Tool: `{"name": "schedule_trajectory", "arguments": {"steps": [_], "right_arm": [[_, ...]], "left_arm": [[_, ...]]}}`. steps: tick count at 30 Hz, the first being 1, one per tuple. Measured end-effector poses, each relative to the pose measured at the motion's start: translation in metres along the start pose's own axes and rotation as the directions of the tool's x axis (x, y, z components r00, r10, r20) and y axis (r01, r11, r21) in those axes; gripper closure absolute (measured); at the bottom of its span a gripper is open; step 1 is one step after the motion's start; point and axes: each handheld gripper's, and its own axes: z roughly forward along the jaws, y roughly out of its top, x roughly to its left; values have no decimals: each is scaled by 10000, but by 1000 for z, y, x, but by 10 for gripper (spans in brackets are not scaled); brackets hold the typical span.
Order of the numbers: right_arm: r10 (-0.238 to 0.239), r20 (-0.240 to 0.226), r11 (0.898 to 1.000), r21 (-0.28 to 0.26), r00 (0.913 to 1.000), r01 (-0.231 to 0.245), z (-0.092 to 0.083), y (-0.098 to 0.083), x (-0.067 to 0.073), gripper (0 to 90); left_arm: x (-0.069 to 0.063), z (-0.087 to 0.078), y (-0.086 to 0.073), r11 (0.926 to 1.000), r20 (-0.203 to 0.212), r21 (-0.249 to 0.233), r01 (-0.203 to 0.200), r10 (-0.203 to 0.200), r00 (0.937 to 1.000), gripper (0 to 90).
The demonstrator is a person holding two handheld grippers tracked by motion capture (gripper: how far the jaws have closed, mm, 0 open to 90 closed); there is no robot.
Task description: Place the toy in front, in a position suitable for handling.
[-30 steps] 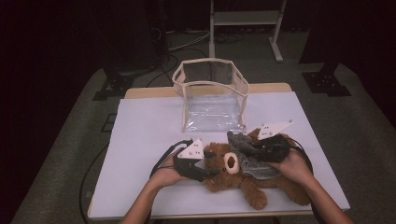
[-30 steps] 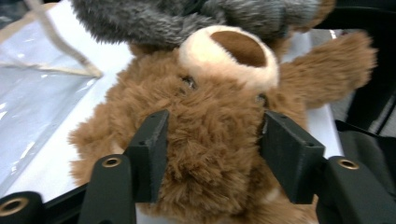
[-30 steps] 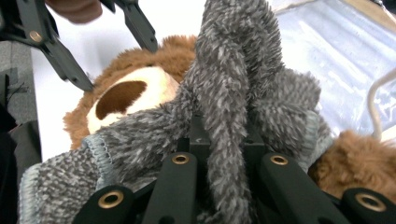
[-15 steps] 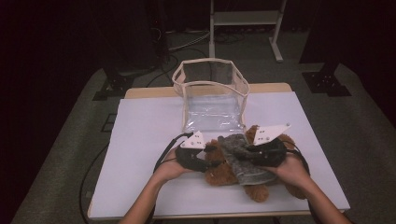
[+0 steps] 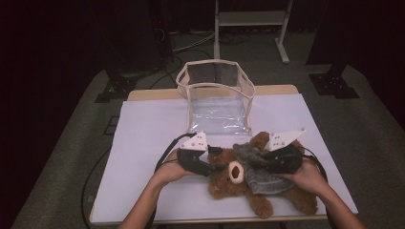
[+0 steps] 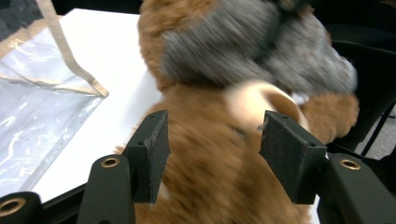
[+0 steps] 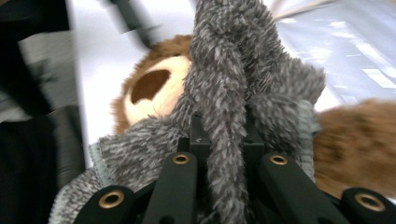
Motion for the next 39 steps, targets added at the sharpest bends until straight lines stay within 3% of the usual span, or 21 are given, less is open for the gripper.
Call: {"name": "schedule_trajectory", "arguments": {"steps": [3, 7, 13, 16, 18, 23, 27, 31, 33, 36, 39], "right_arm": [[-359, 92, 9993, 64, 9993, 358, -4, 1, 7, 805], [-21, 698, 9995, -309, 9976, 43, -30, -3, -6, 805], [379, 1623, 9976, -635, 9860, -279, -62, -11, -23, 805], [295, 1395, 9983, -549, 9898, -220, -57, -13, -21, 804], [35, 966, 9994, -336, 9953, -3, -44, -14, -13, 804], [-570, 401, 9984, 14, 9976, 570, -21, -12, 4, 806], [-459, 208, 9989, -20, 9987, 459, -15, -16, 6, 808], [-419, -23, 9991, -90, 9991, 419, -14, -21, 8, 809], [-432, -88, 9990, -101, 9990, 431, -14, -23, 10, 809], [-439, -137, 9989, -154, 9989, 437, -13, -25, 12, 809], [-427, -240, 9988, -236, 9988, 421, -13, -28, 13, 809]], "left_arm": [[-4, 11, -5, 9984, 603, 558, 78, -111, 9981, 409], [-9, 13, -11, 9984, 758, 552, 91, -132, 9970, 395], [-15, 11, -7, 9961, 832, 831, -309, 240, 9962, 392], [-15, 9, -6, 9965, 787, 777, -299, 238, 9966, 383], [-13, 6, -5, 9973, 702, 694, -239, 190, 9974, 371], [-4, -3, -3, 9994, 369, 332, 91, -103, 9993, 318], [7, -4, -3, 9985, 270, 152, 534, -538, 9982, 258], [12, 4, -7, 9966, 509, 391, 727, -746, 9959, 205], [12, 10, -10, 9946, 741, 580, 864, -906, 9931, 190], [13, 19, -15, 9895, 1342, 690, 1272, -1356, 9816, 180], [17, 26, -20, 9759, 1832, 943, 1967, -2112, 9601, 147]]}}
